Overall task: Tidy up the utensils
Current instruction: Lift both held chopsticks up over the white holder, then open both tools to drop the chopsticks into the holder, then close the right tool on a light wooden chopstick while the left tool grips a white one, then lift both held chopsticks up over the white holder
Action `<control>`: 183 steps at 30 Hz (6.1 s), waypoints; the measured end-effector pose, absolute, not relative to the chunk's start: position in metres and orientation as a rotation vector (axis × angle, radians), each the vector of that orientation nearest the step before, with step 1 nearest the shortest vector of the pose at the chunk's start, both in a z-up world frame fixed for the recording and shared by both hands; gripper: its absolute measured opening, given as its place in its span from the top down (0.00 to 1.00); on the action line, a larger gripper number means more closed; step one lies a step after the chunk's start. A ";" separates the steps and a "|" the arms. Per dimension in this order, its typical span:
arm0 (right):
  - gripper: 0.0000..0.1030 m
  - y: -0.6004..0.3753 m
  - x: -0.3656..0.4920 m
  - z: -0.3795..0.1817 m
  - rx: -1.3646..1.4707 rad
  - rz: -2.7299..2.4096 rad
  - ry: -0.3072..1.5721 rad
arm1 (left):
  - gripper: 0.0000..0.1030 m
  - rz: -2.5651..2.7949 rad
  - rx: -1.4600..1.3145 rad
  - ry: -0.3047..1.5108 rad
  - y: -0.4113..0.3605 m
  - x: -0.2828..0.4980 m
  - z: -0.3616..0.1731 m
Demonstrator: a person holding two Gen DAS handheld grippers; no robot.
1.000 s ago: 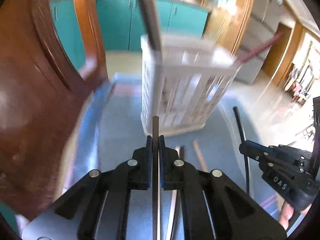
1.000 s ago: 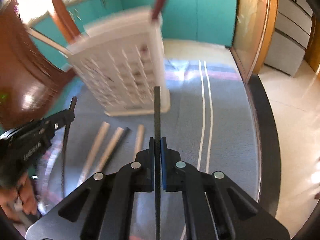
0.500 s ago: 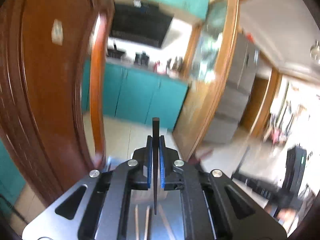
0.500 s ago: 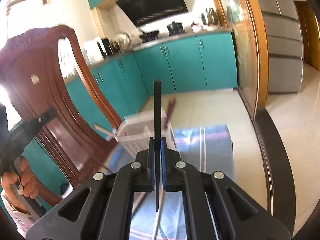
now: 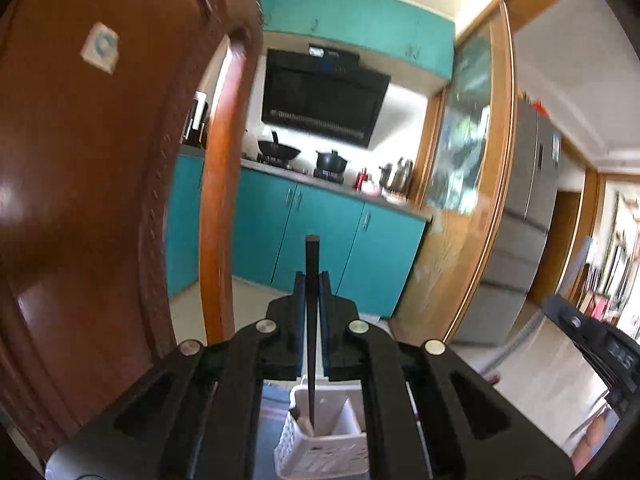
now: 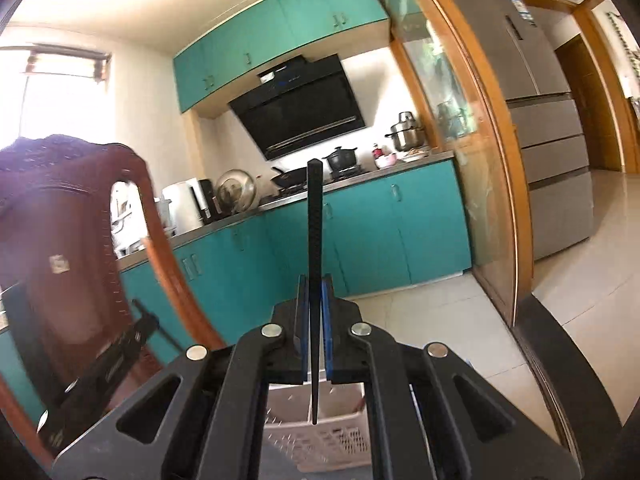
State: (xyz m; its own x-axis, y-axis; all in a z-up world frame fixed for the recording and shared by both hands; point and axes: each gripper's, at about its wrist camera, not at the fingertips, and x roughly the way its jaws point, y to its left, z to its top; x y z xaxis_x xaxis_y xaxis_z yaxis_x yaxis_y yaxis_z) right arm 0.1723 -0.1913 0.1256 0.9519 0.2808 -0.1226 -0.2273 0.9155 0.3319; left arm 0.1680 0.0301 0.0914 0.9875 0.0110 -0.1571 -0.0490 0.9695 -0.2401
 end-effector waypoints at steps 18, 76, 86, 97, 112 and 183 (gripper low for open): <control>0.93 -0.165 0.207 0.059 0.245 0.254 0.328 | 0.93 -0.004 -0.163 0.277 0.022 0.189 0.051; 0.92 -0.158 0.202 -0.095 0.082 0.113 1.095 | 0.45 -0.020 0.026 1.046 -0.004 0.205 -0.130; 0.77 -0.160 0.199 -0.102 0.065 0.120 1.098 | 0.38 0.018 0.045 1.047 -0.004 0.216 -0.139; 0.56 -0.141 0.202 -0.103 -0.004 0.108 1.087 | 0.37 -0.022 0.035 1.059 -0.001 0.214 -0.138; 0.93 -0.151 0.203 -0.104 -0.014 0.095 1.081 | 0.38 -0.020 0.022 1.047 0.000 0.216 -0.143; 0.94 -0.192 0.191 0.095 0.319 0.241 0.221 | 0.93 -0.048 -0.166 0.245 0.028 0.191 0.062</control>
